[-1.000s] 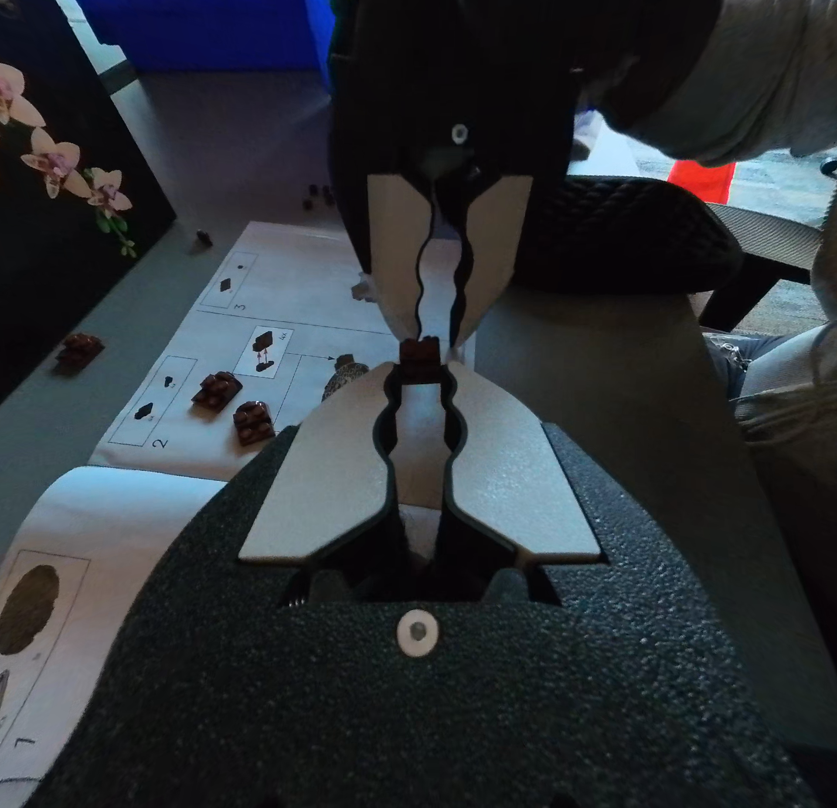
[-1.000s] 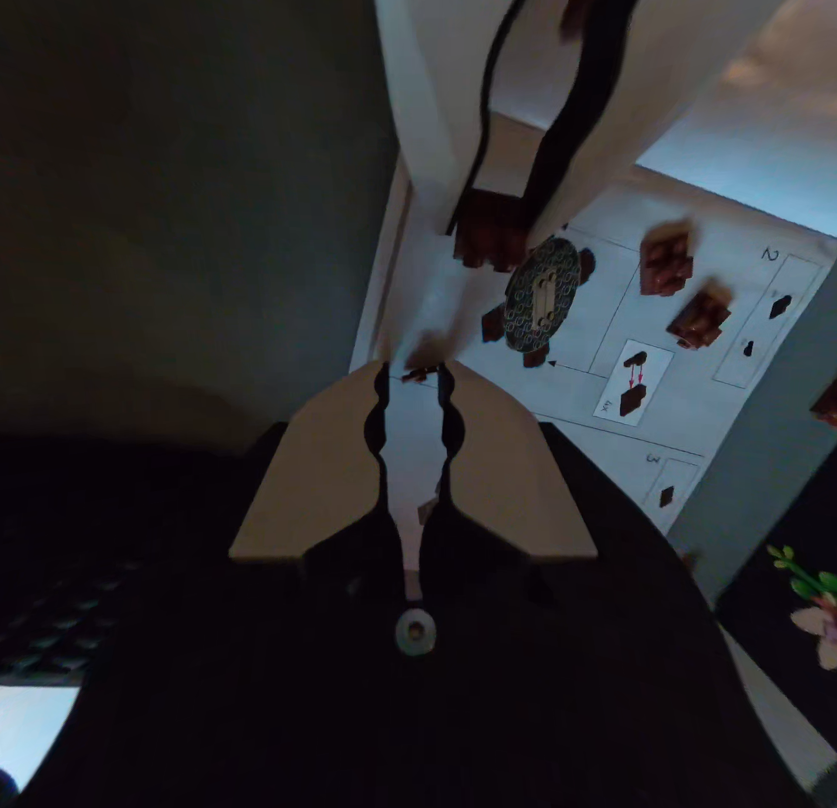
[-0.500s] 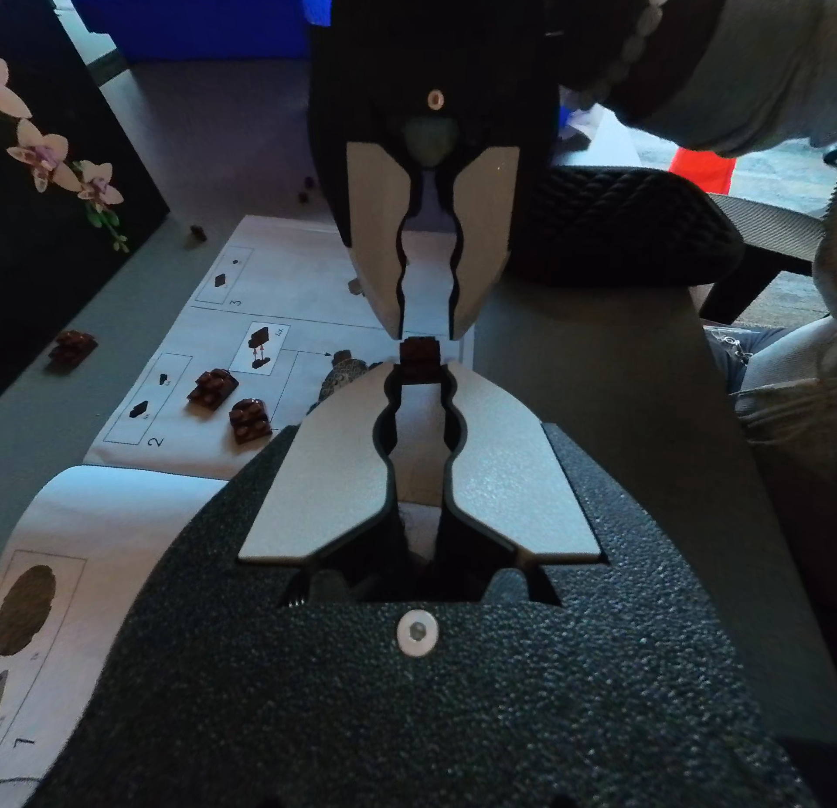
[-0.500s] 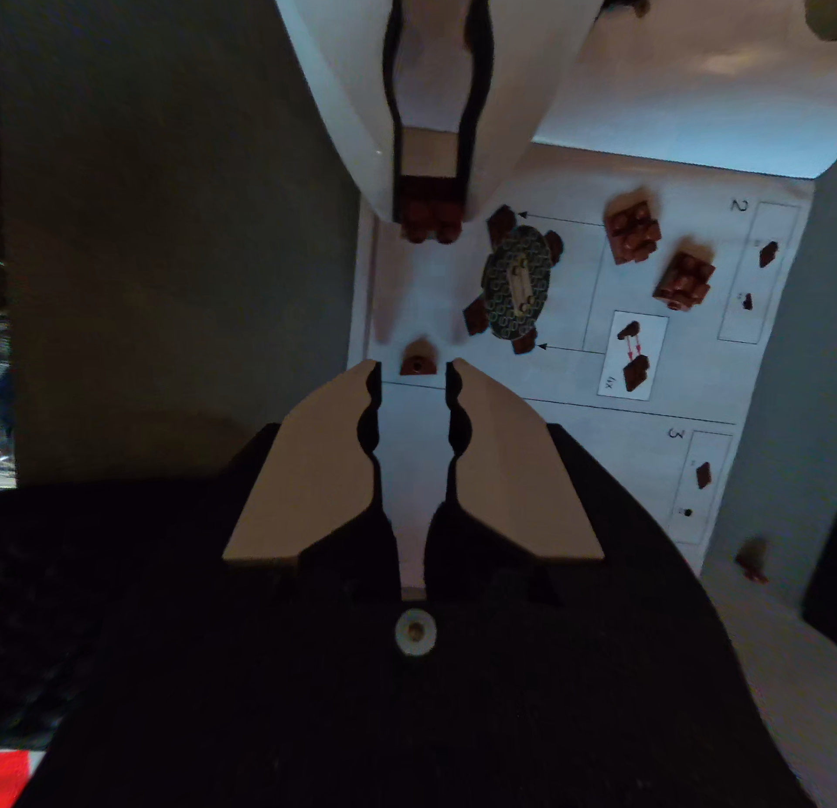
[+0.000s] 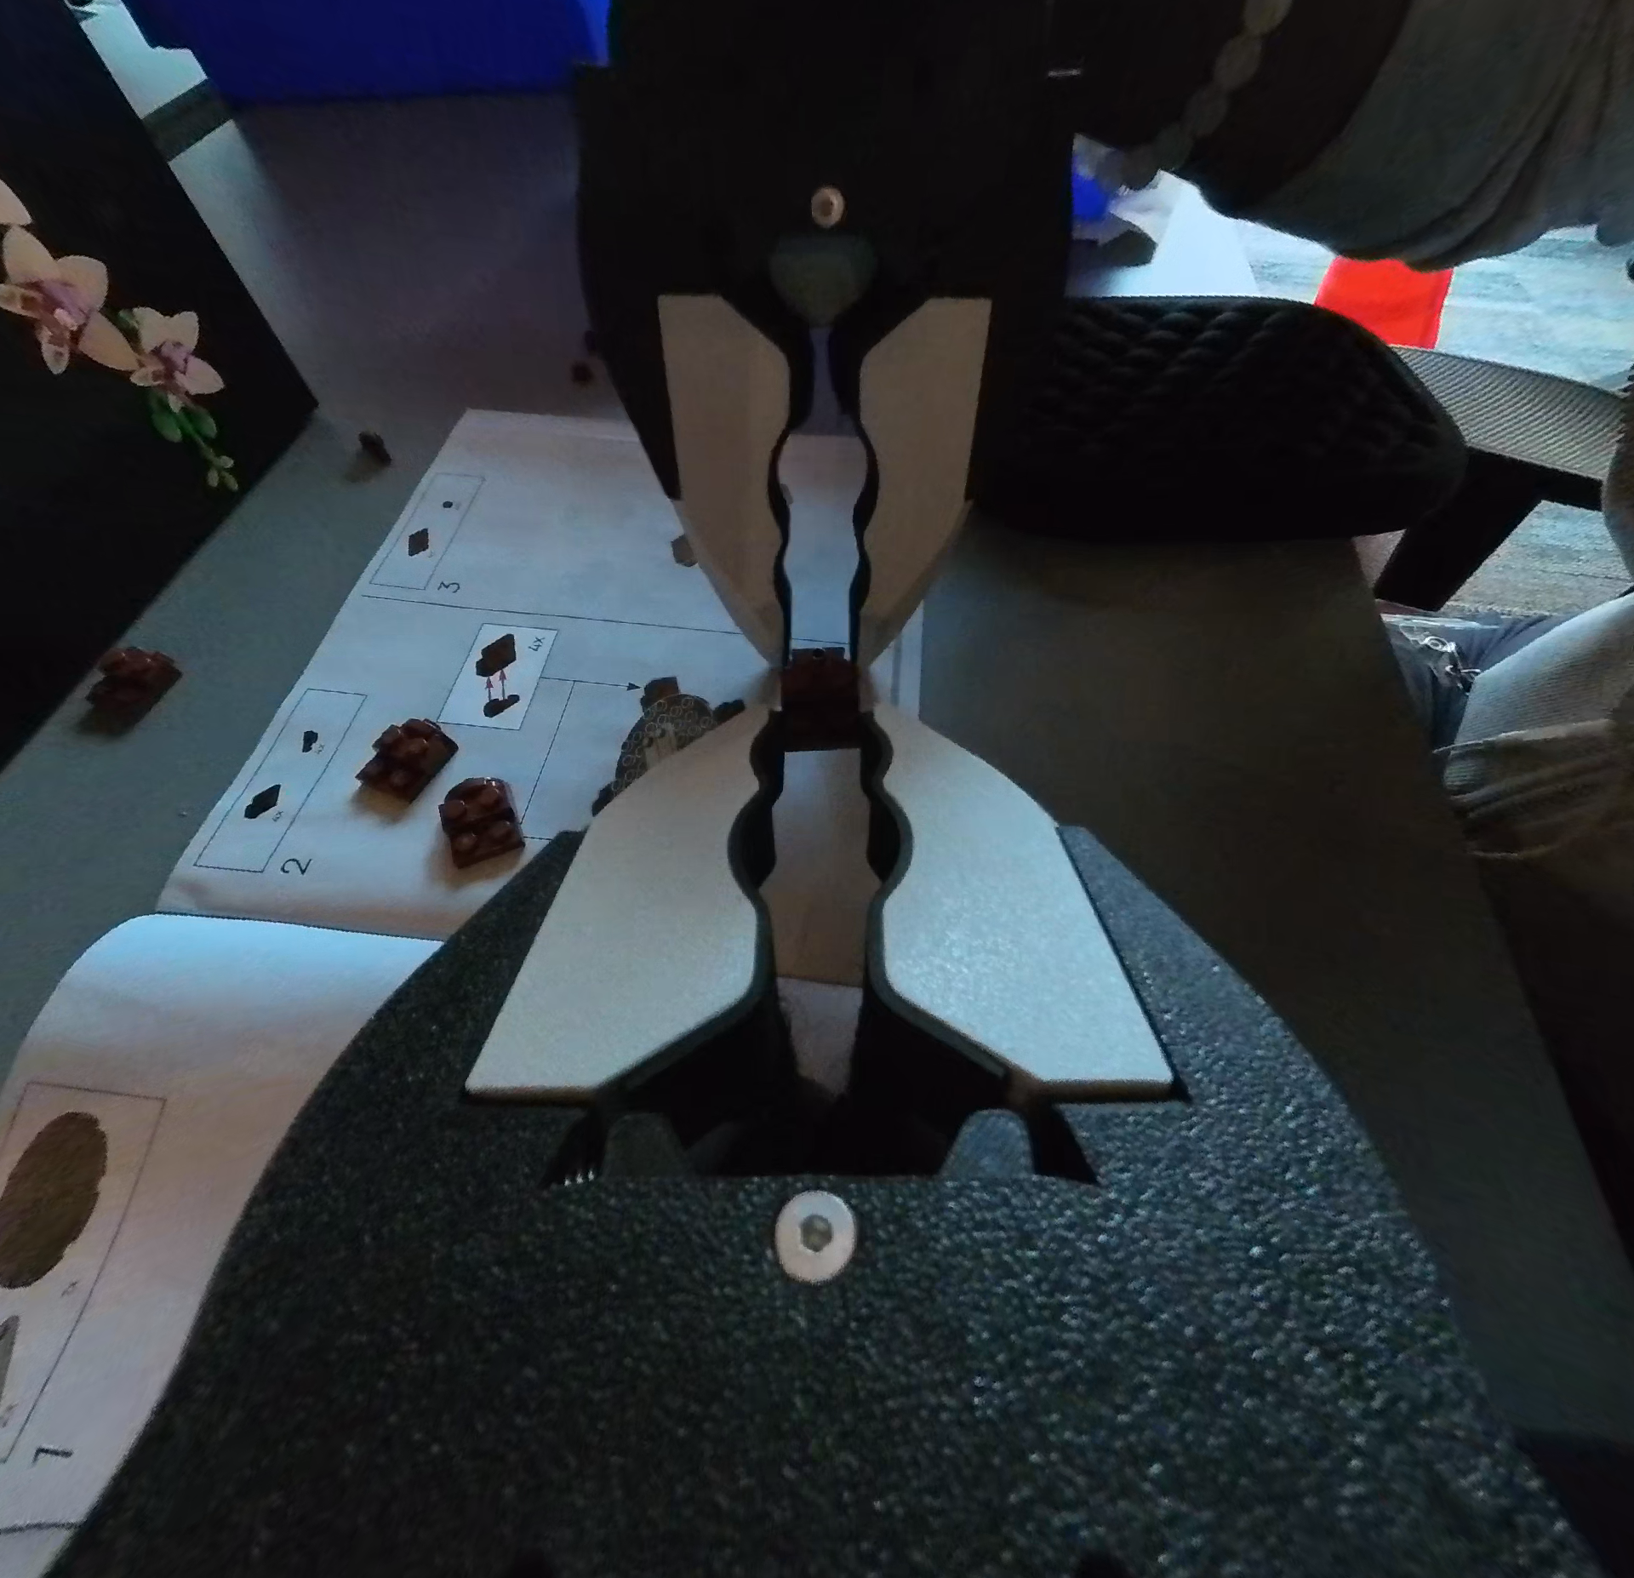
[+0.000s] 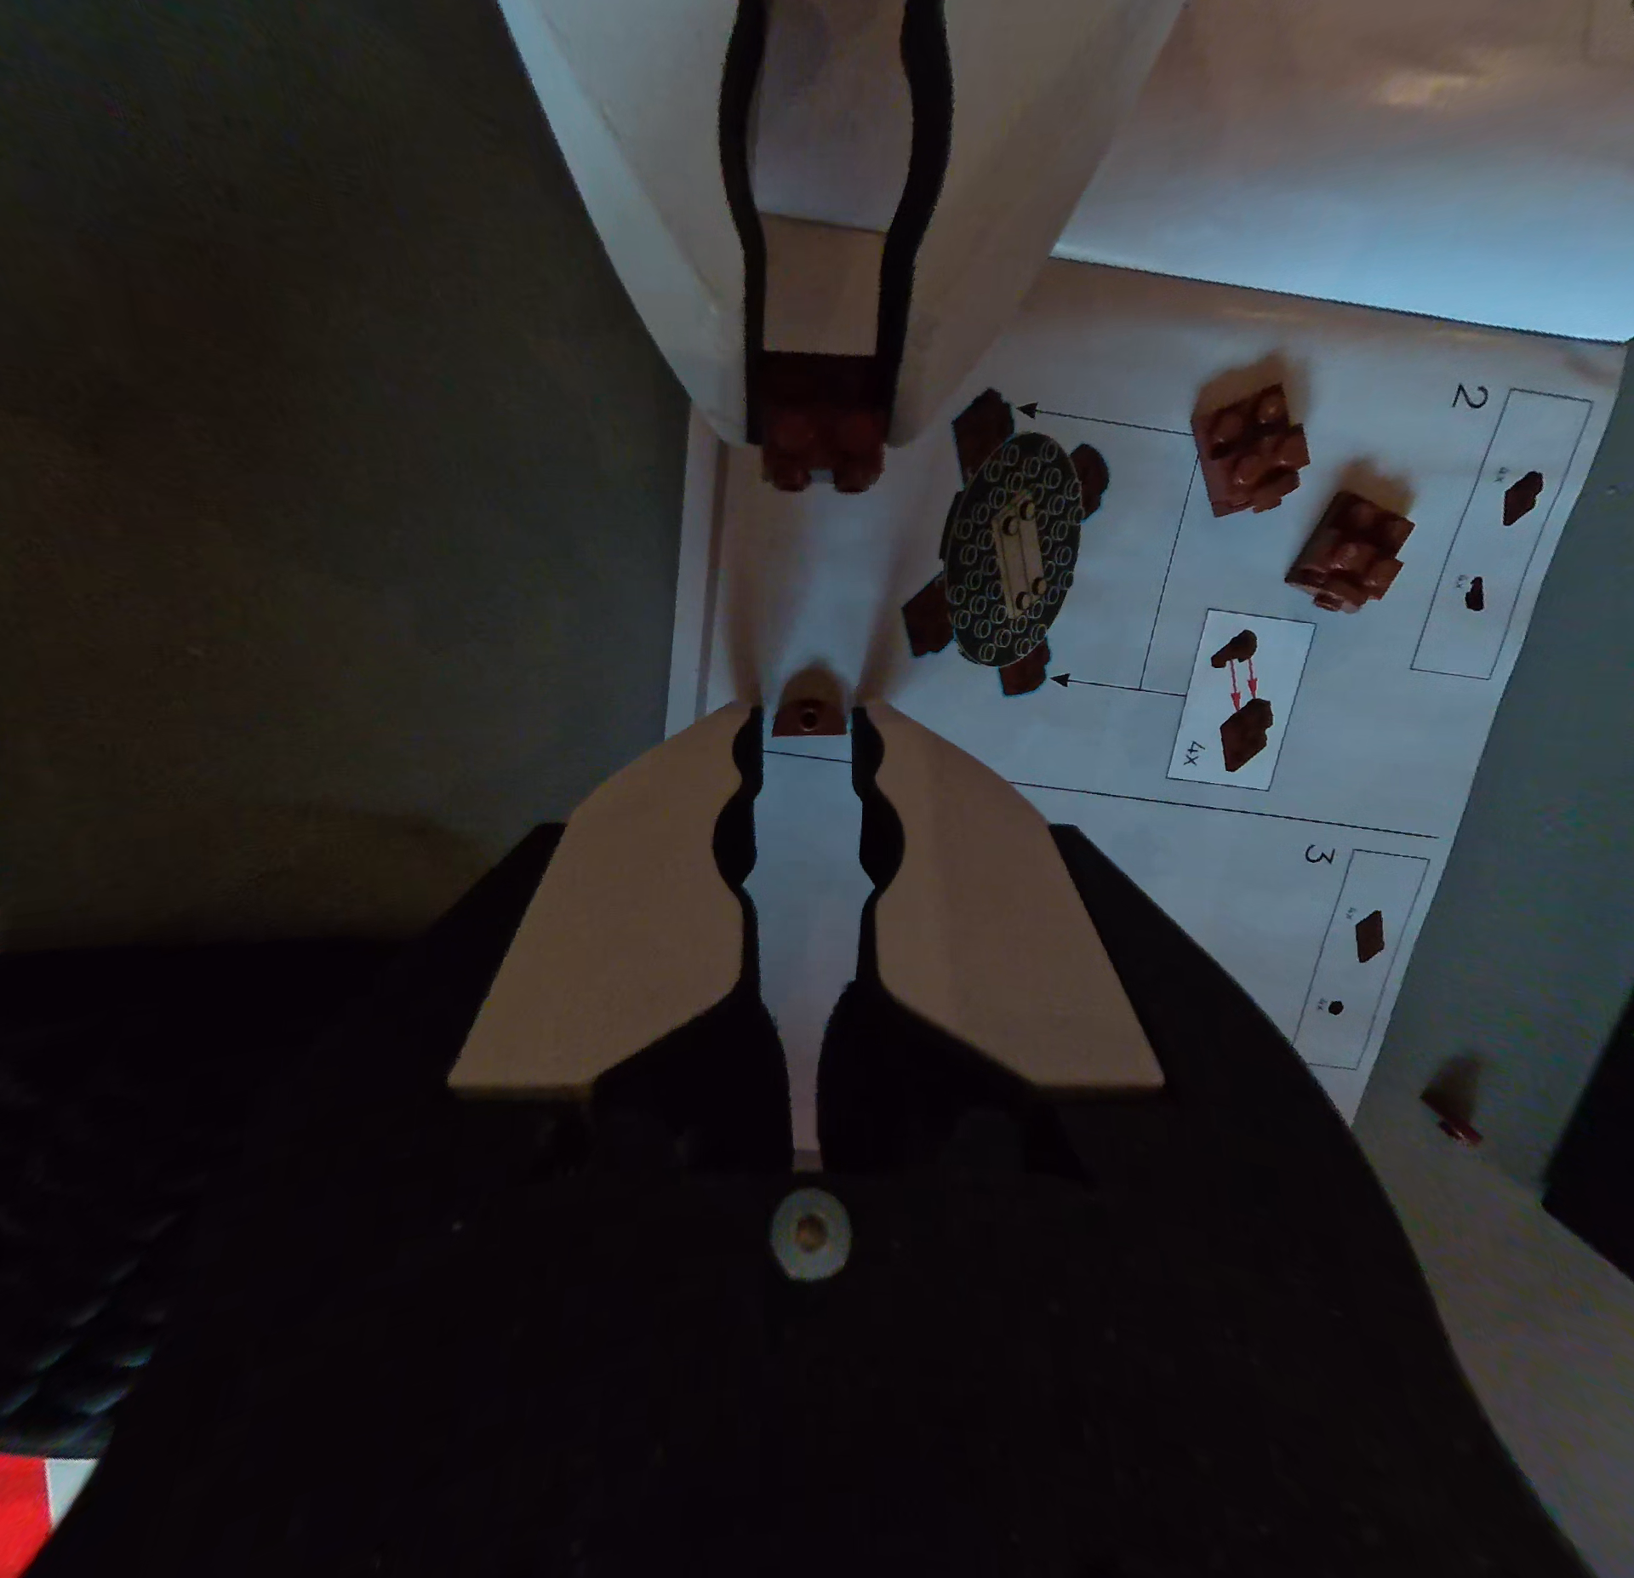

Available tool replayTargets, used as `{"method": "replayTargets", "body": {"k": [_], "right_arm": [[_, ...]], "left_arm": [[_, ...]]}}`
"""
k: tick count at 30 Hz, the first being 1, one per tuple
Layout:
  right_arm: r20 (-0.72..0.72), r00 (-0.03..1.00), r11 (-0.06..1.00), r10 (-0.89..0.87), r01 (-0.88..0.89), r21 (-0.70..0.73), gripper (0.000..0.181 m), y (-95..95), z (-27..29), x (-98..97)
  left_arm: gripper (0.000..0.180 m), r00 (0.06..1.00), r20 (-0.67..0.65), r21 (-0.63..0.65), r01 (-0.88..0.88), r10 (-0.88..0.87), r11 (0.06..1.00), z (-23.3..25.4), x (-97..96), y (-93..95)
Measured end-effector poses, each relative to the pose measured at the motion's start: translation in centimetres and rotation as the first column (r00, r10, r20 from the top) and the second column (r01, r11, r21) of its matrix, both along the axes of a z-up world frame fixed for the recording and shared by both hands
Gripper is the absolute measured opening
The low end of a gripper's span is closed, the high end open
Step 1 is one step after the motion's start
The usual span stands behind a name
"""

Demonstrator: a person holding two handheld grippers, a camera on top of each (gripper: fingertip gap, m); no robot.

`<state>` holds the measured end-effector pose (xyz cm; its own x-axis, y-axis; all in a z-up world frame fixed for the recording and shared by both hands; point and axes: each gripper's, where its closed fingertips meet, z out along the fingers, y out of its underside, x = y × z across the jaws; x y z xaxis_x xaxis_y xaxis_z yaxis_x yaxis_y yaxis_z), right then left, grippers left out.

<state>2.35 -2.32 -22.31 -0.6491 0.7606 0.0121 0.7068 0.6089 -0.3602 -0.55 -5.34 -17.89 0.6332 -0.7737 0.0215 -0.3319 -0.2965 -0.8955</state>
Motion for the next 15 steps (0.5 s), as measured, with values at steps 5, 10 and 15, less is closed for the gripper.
{"method": "replayTargets", "body": {"k": [5,10,15], "right_arm": [[-0.085,0.996,1.000,-0.005,0.005,-0.001,0.014,0.2,0.2,-0.1],[-0.423,0.880,0.926,-0.215,0.046,-0.374,0.013,-0.9,6.3,-1.8],[-0.513,0.799,0.850,-0.313,-0.005,-0.527,0.013,-2.1,9.0,-1.9]], "left_arm": [[0.015,1.000,-0.021,0.008,0.002,-0.002,1.000,-0.2,0.1,0.0],[0.015,0.989,0.141,0.081,0.031,-0.042,0.996,2.2,0.9,-0.3],[0.014,0.977,0.203,0.116,0.041,-0.064,0.992,3.1,1.0,-0.4]]}}
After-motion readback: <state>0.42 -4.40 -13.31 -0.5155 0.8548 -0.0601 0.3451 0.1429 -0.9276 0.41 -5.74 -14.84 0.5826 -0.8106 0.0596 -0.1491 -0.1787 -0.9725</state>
